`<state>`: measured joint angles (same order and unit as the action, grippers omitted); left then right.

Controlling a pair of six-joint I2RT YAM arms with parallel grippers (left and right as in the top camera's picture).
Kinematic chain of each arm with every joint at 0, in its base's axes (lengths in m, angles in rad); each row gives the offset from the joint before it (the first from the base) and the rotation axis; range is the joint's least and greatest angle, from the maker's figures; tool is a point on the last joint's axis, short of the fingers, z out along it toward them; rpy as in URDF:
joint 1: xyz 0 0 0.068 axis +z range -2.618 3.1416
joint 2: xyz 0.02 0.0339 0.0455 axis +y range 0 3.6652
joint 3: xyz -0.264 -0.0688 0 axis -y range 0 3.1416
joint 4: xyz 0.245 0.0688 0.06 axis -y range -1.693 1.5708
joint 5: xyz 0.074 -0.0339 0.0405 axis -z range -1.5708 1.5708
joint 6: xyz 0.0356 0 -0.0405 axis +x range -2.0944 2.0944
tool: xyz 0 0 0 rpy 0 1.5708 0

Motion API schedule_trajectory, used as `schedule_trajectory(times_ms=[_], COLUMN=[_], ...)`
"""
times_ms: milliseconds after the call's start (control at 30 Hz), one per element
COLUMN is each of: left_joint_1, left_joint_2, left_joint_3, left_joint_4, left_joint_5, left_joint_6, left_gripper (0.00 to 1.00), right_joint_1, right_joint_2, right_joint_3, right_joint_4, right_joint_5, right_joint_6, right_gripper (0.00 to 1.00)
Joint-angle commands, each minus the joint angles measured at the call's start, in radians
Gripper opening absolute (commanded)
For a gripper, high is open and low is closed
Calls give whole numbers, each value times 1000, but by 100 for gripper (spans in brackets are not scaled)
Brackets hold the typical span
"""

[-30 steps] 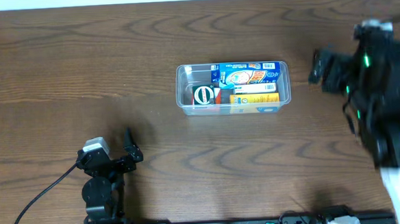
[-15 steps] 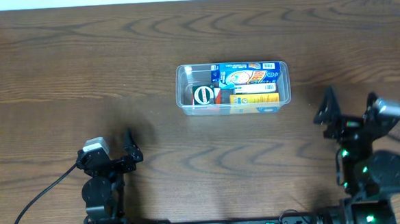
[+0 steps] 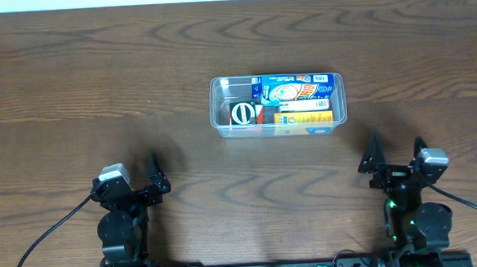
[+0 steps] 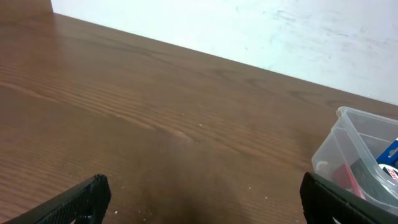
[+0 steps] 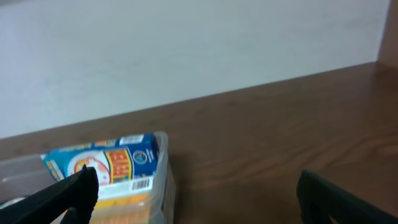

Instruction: Pack container

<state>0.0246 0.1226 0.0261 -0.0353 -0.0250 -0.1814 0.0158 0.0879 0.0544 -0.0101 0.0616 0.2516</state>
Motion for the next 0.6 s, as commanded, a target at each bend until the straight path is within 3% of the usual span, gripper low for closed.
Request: schedule_trajectory(times_ms=[0, 167, 567], left_joint_1=[4, 4, 4], left_joint_2=[-5, -5, -5], left_joint_3=[-22, -22, -22], left_joint_4=[-36, -36, -36], left_joint_5=[-4, -4, -4], left_joint_6=[16, 16, 16], left_gripper=[98, 98, 98], right_joint_1=[-11, -11, -11], right_joint_2=[-25, -69, -83], right_joint_3=[-30, -49, -49], right_joint_4=[0, -64, -65], right_joint_5=[-18, -27, -47], right_joint_6=[-14, -19, -249], right_gripper=[99, 99, 99])
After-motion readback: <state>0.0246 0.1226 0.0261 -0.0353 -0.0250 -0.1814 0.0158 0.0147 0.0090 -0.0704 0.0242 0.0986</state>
